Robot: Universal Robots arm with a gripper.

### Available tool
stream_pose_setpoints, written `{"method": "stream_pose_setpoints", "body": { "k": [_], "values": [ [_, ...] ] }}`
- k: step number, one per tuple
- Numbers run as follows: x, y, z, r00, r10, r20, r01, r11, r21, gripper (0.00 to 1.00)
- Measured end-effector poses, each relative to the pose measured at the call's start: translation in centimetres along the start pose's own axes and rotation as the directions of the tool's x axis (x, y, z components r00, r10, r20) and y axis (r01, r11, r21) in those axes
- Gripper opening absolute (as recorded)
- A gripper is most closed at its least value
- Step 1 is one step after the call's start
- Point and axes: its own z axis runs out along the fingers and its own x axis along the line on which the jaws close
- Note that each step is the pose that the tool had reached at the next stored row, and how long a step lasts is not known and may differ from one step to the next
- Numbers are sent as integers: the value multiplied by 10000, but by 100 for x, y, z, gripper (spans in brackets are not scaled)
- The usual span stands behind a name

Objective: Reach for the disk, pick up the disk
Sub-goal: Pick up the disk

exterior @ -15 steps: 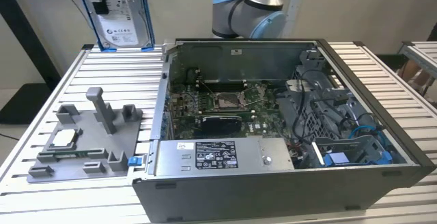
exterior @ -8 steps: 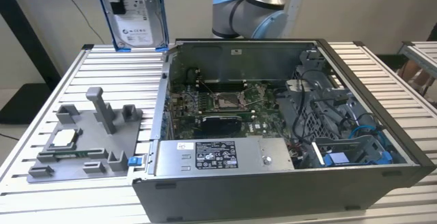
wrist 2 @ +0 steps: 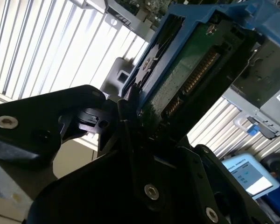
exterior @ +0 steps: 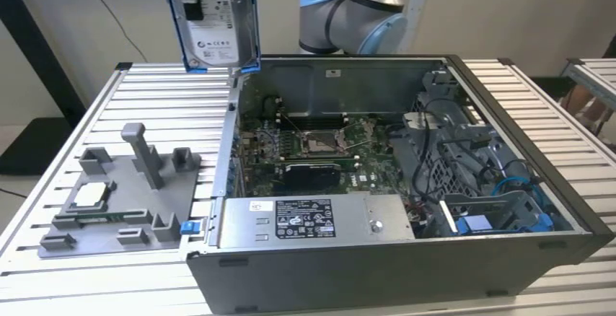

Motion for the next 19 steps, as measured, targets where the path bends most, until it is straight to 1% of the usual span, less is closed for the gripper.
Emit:
{"method": "stream_pose_setpoints", "body": {
  "k": [8, 19],
  "values": [
    [18, -333, -4, 10000, 1, 1, -1, 10000, -24, 0],
    [39, -749, -10, 10000, 1, 0, -1, 10000, -58, 0]
  ]
}}
